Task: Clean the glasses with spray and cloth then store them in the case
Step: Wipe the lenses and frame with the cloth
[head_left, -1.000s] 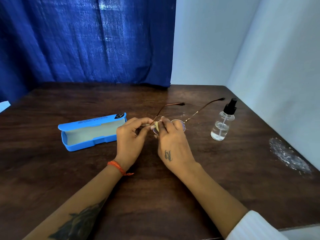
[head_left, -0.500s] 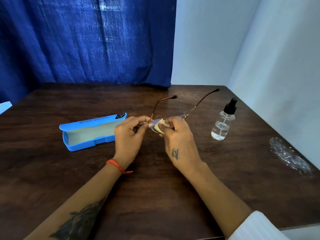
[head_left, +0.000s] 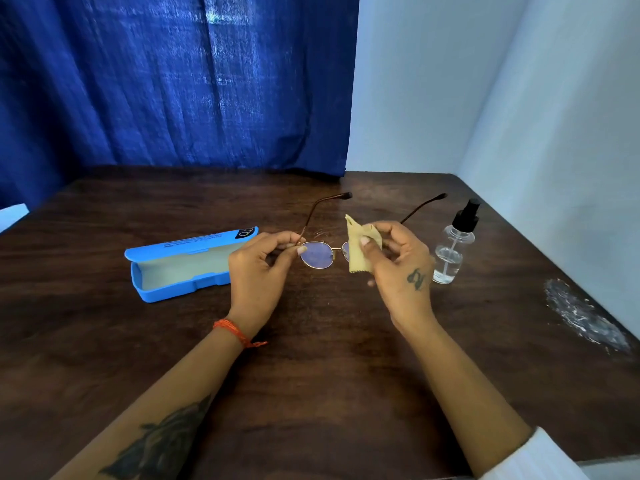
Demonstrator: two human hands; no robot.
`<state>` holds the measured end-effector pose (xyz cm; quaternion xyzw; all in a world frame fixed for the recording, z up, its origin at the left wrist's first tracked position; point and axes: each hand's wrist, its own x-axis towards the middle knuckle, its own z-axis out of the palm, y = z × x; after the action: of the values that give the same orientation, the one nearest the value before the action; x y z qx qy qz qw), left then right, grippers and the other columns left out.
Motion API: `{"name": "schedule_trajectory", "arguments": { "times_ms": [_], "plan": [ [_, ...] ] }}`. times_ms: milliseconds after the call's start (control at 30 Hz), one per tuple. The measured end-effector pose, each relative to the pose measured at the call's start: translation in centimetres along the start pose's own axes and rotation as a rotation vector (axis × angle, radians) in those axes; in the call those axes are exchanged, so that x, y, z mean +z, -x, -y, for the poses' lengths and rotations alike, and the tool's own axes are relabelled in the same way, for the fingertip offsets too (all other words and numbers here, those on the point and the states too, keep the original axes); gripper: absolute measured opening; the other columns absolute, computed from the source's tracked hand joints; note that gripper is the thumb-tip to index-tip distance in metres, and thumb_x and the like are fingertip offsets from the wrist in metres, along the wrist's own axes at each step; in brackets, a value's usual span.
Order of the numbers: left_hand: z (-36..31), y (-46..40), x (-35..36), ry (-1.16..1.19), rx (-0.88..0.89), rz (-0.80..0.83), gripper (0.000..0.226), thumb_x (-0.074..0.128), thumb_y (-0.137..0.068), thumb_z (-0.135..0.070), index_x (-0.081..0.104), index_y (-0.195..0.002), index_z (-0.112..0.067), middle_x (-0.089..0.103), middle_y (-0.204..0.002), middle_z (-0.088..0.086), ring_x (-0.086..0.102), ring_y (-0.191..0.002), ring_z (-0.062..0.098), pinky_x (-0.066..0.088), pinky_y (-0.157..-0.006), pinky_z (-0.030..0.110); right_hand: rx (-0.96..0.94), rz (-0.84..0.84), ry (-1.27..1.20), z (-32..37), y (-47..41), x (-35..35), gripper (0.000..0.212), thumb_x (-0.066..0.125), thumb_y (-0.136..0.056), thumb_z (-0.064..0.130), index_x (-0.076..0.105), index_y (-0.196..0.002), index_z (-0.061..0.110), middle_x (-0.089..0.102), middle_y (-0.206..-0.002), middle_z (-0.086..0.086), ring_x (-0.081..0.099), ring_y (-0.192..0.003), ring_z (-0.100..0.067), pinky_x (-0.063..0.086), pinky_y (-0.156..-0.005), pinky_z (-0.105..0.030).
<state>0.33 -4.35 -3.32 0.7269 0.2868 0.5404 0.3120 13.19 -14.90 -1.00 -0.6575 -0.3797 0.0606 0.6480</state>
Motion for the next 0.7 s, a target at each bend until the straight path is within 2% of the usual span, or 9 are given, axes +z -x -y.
{"name": "schedule_trajectory", "arguments": {
  "times_ms": [100,167,267,300,367,433,467,567,700],
  "plan": [
    [-0.2,0.1,0.0,-0.002,-0.003,0.002,0.017,0.072,-0.075,-0.005,0.071,-0.091,-0.01,0.067,-0.083,0.0,0.061,-0.072,-0.005,0.048,-0.073,0.008,0.132,0.059,-0.112,-0.1,-0.1,0.1,0.033,0.063,-0.082,-0.001,0.068,-0.078,0.032,0.072,-0.084,-0.003,0.067,-0.068,-0.014,0.05,-0.047,-0.024],
    [-0.3,0.1,-0.1,-0.011,0.002,0.007,0.018,0.072,-0.075,-0.005,0.07,-0.093,-0.008,0.067,-0.084,-0.001,0.061,-0.072,-0.005,0.048,-0.074,0.007,0.24,0.113,-0.275,0.1,-0.3,0.2,0.035,0.058,-0.079,-0.011,0.074,-0.074,0.02,0.072,-0.085,-0.007,0.067,-0.075,-0.018,0.054,-0.057,-0.024],
    [-0.4,0.1,-0.1,-0.029,0.018,0.019,0.02,0.071,-0.075,-0.004,0.07,-0.094,-0.006,0.066,-0.085,-0.002,0.061,-0.073,-0.006,0.046,-0.073,0.004,0.257,0.128,-0.376,0.2,-0.2,0.5,0.025,0.057,-0.079,-0.006,0.075,-0.075,0.011,0.069,-0.096,-0.006,0.064,-0.093,-0.024,0.054,-0.073,-0.03],
    [-0.5,0.1,-0.1,-0.033,0.024,0.022,0.02,0.071,-0.075,-0.004,0.07,-0.094,-0.005,0.066,-0.085,-0.001,0.061,-0.074,-0.004,0.046,-0.073,0.004,0.187,0.099,-0.296,0.2,-0.1,0.7,0.017,0.063,-0.078,0.0,0.075,-0.076,0.011,0.067,-0.098,-0.004,0.063,-0.095,-0.021,0.053,-0.076,-0.031],
    [-0.6,0.2,0.0,-0.03,0.036,0.023,0.019,0.071,-0.075,-0.002,0.07,-0.094,-0.004,0.066,-0.085,0.001,0.06,-0.077,-0.001,0.047,-0.074,0.005,-0.121,0.042,0.073,0.2,0.3,1.1,0.01,0.072,-0.074,0.003,0.076,-0.08,0.011,0.065,-0.098,-0.003,0.062,-0.091,-0.013,0.053,-0.079,-0.029],
    [-0.7,0.3,0.1,-0.042,0.063,0.024,0.019,0.07,-0.075,0.0,0.07,-0.093,-0.003,0.065,-0.084,0.001,0.06,-0.077,0.002,0.046,-0.075,0.005,-0.419,0.037,0.375,0.0,0.7,1.7,0.021,0.072,-0.07,-0.003,0.074,-0.086,0.01,0.069,-0.093,-0.004,0.063,-0.085,-0.013,0.052,-0.077,-0.024],
    [-0.7,0.3,0.1,-0.054,0.082,0.026,0.02,0.069,-0.074,0.002,0.07,-0.093,-0.003,0.065,-0.084,0.001,0.06,-0.077,0.002,0.046,-0.075,0.005,-0.481,0.05,0.473,0.0,0.9,2.0,0.025,0.07,-0.069,-0.004,0.072,-0.09,0.011,0.07,-0.09,-0.002,0.064,-0.082,-0.014,0.05,-0.074,-0.023],
    [-0.8,0.4,0.1,-0.086,0.13,0.031,0.019,0.069,-0.074,0.003,0.071,-0.092,-0.003,0.064,-0.083,0.0,0.06,-0.077,0.005,0.045,-0.076,0.005,-0.527,0.056,0.626,0.2,1.1,2.4,0.028,0.069,-0.071,-0.001,0.067,-0.092,0.016,0.069,-0.078,0.001,0.06,-0.073,-0.017,0.046,-0.063,-0.027],
    [-0.5,0.4,-0.2,-0.09,0.142,0.0,0.019,0.068,-0.074,0.005,0.071,-0.091,-0.003,0.066,-0.082,0.002,0.061,-0.077,0.01,0.046,-0.076,0.007,-0.493,0.163,0.493,0.2,1.3,2.2,0.028,0.072,-0.067,-0.004,0.071,-0.085,0.017,0.069,-0.074,0.003,0.06,-0.069,-0.014,0.037,-0.064,-0.013]
  ]
}}
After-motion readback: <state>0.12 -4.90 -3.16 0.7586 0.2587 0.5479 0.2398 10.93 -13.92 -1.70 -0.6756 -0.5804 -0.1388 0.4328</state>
